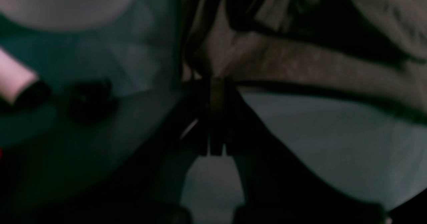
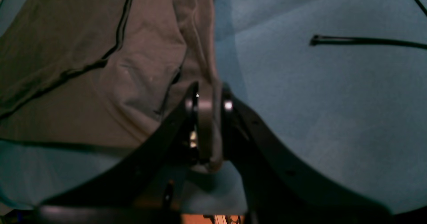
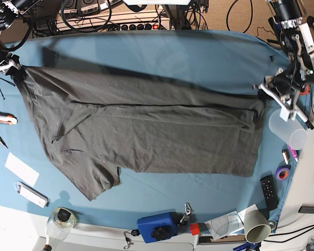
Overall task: Fold the T-shirt properly
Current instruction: 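Pull the folded edge with both grippers toward the arms, straightening it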
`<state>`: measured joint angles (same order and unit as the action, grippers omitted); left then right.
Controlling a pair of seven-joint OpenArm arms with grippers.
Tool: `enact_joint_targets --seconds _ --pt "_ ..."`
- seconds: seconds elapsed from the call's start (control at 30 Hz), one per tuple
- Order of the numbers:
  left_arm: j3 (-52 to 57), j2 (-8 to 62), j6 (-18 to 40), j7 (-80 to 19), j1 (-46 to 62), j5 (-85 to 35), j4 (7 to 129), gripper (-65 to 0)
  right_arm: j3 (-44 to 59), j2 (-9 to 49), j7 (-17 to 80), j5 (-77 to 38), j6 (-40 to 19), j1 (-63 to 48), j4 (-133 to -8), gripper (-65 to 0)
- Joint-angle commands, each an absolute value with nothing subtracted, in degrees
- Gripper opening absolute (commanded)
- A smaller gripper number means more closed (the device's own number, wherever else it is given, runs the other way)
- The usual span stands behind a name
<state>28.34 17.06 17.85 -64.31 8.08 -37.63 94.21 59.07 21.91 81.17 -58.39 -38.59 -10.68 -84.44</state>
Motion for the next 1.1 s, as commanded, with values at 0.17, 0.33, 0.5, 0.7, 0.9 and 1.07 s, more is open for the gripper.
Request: enact_joint_targets --seconds 0.17,0.33,0.5,0.7,0.9,1.07 --pt "28.69 18.02 17.82 -62.46 11.84 -37.76 101.45 -65.0 59.46 23.66 80.0 -59.11 -38.57 -10.79 -85.49 -65.0" --pt "28.69 17.96 17.98 -58.72 11.22 -37.76 102.61 -65.0 59.46 23.66 80.0 -59.09 -38.57 -10.79 -85.49 -65.0" --pt "28.69 17.93 20.99 -53.52 11.27 -37.76 102.61 -35.6 59.46 23.66 80.0 -59.09 -38.57 -10.79 -85.49 -65.0" --pt "28.64 17.39 22.59 -49.06 11.2 -37.82 102.61 -32.6 59.46 23.64 80.0 -59.09 -38.57 -10.79 -85.49 -65.0" --pt "26.59 15.86 21.21 -51.99 11.09 -35.92 101.86 -32.6 59.31 23.64 80.0 -59.07 -38.57 -10.79 -85.49 -65.0" --pt "23.31 15.88 17.26 -52.07 8.99 -28.93 100.03 -32.6 59.31 23.66 80.0 -58.94 -38.57 -10.79 -85.49 -65.0"
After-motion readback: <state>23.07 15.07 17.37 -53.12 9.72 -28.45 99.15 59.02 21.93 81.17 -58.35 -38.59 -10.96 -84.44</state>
